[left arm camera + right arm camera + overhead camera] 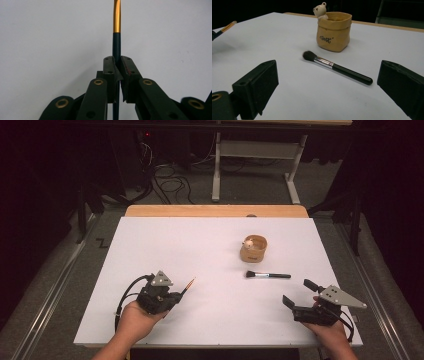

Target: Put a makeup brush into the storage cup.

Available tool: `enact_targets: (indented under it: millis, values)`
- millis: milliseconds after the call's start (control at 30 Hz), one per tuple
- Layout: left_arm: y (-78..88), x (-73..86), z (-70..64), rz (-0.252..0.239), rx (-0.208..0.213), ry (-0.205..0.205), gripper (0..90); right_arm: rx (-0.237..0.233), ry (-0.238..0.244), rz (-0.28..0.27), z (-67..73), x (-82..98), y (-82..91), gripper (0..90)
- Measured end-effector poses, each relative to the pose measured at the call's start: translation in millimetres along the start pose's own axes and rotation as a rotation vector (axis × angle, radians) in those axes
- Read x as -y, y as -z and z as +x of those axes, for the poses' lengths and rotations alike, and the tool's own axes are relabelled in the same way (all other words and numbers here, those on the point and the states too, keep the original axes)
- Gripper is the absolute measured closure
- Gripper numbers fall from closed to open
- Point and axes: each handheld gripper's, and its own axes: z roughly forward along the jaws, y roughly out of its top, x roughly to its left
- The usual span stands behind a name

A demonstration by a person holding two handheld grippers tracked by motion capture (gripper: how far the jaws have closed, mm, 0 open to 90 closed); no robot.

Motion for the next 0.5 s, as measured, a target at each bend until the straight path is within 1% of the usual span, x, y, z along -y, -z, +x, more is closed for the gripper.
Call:
enact_targets:
  millis: [33,67,100,133,167,200,233,267,333,367,400,433,500]
  values:
    - [2.3,-0.7,-0.1,-0.041,-0.004,-0.006,82.9,0.000,0.003,0.003,0.7,-0.9,-0.2,4.0]
    - [3.2,-0.5,-0.6,-0.064,-0.007,-0.004,82.9,-0.002,0.000,0.005,1.3,-1.5,0.1,4.0]
    - [3.2,-0.5,-0.6,-0.064,-0.007,-0.004,82.9,-0.006,-0.003,0.007,2.1,-2.1,0.4,3.9]
    - [4.4,-0.2,-1.3,-0.089,-0.010,-0.009,82.9,-0.008,0.001,0.007,2.8,-2.3,0.6,3.9]
    - [6.4,0.9,-2.7,-0.145,-0.011,-0.016,82.9,-0.010,0.004,0.009,3.1,-2.3,0.5,3.8]
    - [6.4,0.9,-2.7,-0.145,-0.011,-0.016,82.9,-0.010,0.004,0.009,3.1,-2.3,0.5,3.8]
    - [6.8,1.1,-2.7,-0.158,-0.006,-0.016,82.9,-0.008,0.001,0.011,3.2,-2.4,0.2,3.8]
    - [7.5,1.3,-2.7,-0.181,-0.005,-0.020,82.9,-0.009,0.002,0.011,2.8,-2.3,-0.2,3.8]
    - [8.2,1.6,-2.4,-0.222,-0.002,-0.015,82.9,-0.014,-0.002,0.011,2.2,-2.0,-1.0,4.1]
    - [7.9,1.9,-2.8,-0.257,0.002,-0.012,82.9,-0.016,-0.004,0.012,2.4,-1.7,-1.1,4.4]
    - [7.9,1.9,-2.8,-0.257,0.002,-0.012,82.9,-0.018,-0.005,0.013,2.4,-1.9,-1.0,4.7]
    - [7.5,2.0,-3.2,-0.270,0.002,-0.010,82.9,-0.020,-0.014,0.016,2.5,-2.1,-0.7,5.1]
    - [6.5,1.8,-4.1,-0.299,0.003,-0.007,82.9,-0.026,-0.015,0.015,1.9,-2.3,-0.9,5.5]
